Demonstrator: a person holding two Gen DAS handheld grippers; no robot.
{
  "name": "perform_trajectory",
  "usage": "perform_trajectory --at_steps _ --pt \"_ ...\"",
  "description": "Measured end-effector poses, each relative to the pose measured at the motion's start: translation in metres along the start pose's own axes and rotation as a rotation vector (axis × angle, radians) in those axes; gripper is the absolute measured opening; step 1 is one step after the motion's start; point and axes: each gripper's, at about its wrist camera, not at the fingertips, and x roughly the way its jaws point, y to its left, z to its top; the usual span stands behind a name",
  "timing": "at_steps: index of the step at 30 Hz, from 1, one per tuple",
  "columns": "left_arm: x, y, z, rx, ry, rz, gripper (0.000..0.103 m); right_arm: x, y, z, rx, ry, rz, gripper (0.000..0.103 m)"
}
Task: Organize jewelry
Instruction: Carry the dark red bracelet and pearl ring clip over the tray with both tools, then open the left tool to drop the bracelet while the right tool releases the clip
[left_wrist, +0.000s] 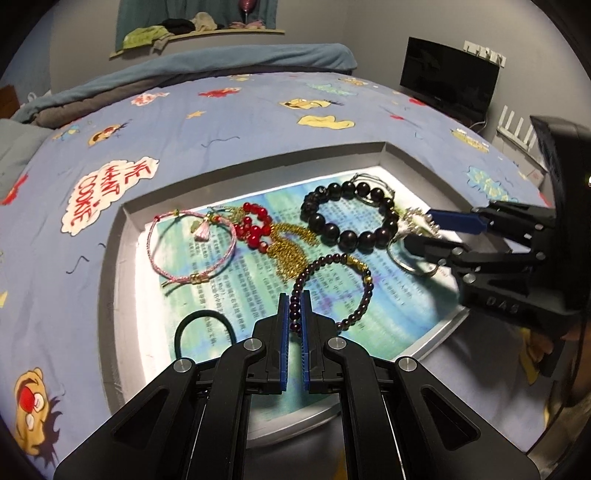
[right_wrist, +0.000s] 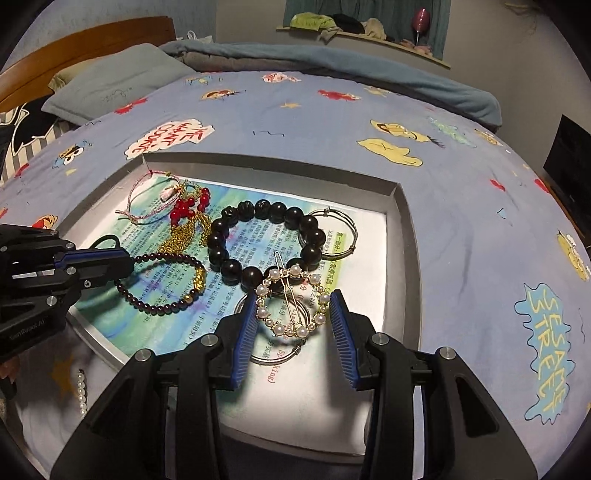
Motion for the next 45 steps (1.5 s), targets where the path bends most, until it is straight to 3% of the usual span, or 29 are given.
perform_trajectory --at_steps 9,13,16,25,39,42,45 --pt "0.002 0.003 -0.003 0.006 0.008 0.004 0.008 -0.001 -0.005 -0.001 0.016 0.032 0.004 0.039" --pt "0.000 0.004 -0.003 0.002 0.001 0.019 0.017 -0.001 -0.006 -0.001 0.020 0.029 0.008 0.039" --pt "-0.003 0.004 -0.001 -0.005 -0.009 0.016 0.019 -0.001 -0.006 -0.001 0.022 0.028 0.012 0.040" --pt "-0.008 0.006 0.000 -0.021 -0.021 0.047 0.034 -0.006 -0.005 -0.002 0.025 0.019 0.027 0.047" --pt "-0.024 0.010 0.002 -0.049 -0.068 0.129 0.070 -0.036 -0.013 0.002 0.077 -0.104 0.018 0.090" --pt "-0.029 0.010 0.003 -0.054 -0.077 0.148 0.073 -0.042 -0.018 0.003 0.102 -0.128 0.009 0.097" --pt "-0.034 0.012 0.004 -0.068 -0.092 0.164 0.081 -0.048 -0.023 0.003 0.127 -0.155 0.004 0.097"
